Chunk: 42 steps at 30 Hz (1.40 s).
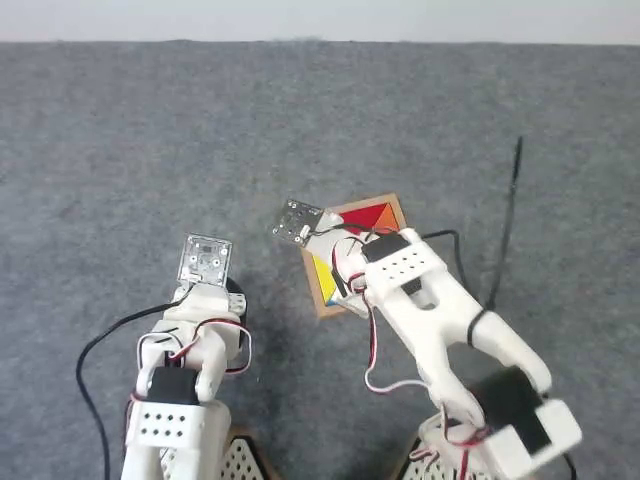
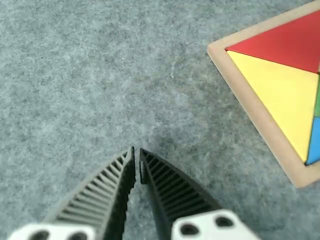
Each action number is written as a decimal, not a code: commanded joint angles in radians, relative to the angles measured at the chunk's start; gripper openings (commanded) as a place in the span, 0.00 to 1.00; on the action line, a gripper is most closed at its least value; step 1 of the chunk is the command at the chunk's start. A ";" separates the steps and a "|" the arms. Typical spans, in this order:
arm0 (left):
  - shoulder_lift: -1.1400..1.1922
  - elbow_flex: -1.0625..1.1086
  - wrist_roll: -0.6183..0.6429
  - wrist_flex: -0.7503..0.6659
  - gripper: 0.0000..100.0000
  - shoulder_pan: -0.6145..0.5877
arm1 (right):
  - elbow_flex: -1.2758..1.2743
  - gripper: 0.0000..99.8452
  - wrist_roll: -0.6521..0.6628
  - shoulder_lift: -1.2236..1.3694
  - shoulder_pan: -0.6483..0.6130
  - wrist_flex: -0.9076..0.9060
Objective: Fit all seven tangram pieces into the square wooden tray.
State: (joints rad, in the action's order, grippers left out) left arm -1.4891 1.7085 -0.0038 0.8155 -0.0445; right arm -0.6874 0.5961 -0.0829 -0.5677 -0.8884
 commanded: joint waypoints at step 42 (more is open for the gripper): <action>-0.012 -0.019 0.005 0.000 0.01 -0.003 | -0.795 0.04 -0.255 -1.168 0.455 0.101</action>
State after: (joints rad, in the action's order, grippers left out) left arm -1.4891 1.7085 -0.0038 0.8155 -0.0445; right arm -1.4500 0.3460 -1.1185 -0.1488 -0.8071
